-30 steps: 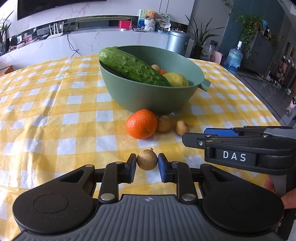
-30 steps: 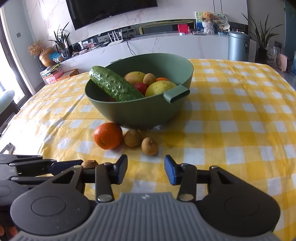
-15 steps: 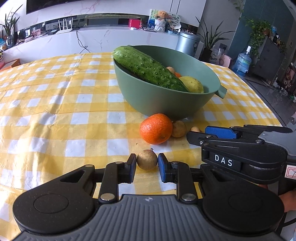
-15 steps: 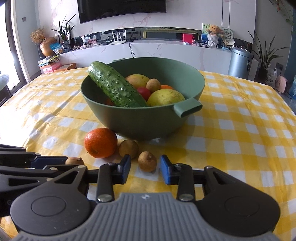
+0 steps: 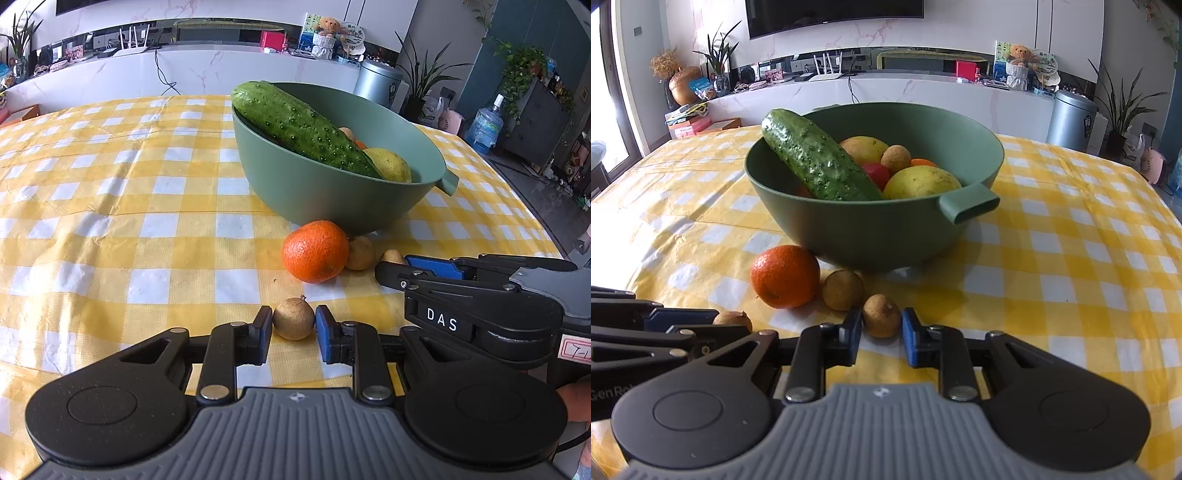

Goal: Organize fruits
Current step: 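Grasp a small brown fruit with the left tool while the right tool grasps another, then carry both small brown fruits over the green colander with both tools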

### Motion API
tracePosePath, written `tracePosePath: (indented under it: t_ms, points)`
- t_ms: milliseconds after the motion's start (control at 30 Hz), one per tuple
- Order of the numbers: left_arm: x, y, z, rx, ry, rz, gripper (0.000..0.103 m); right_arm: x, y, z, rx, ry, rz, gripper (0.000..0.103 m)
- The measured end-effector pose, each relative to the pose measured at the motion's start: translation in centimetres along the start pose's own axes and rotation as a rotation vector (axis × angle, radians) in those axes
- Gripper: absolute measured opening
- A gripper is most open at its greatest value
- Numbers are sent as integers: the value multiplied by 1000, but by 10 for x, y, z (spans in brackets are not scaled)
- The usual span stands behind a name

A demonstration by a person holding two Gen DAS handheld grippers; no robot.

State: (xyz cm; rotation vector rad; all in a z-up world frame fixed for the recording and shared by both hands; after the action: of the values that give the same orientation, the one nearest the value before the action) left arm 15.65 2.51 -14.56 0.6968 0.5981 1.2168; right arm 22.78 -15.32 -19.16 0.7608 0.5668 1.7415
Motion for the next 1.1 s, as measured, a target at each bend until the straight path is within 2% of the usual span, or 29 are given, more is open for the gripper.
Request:
tracePosePath:
  t_ms: [367, 567, 1100]
  points:
    - [1, 1, -1, 4, 4, 5, 28, 0, 0, -1, 4, -6, 6, 19]
    - [-1, 9, -1, 1, 1, 14, 28, 5, 11, -1, -25, 9, 22, 19]
    - [-19, 56, 12, -55, -31, 28, 28, 12, 76, -10, -89, 23, 84, 19]
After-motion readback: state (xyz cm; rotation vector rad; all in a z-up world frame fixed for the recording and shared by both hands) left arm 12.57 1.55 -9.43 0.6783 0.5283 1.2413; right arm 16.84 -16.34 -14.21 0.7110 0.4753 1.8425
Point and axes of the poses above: each gripper's, at about its wrist camera, not at the fingertips, and y roughly against the way its jaws point, x to its left, z to its top, the point moved 4 cm from there along -y, roughly the way its jaws point, and after that the axes turned 13 degrees about -y, right-handed, at the moved point
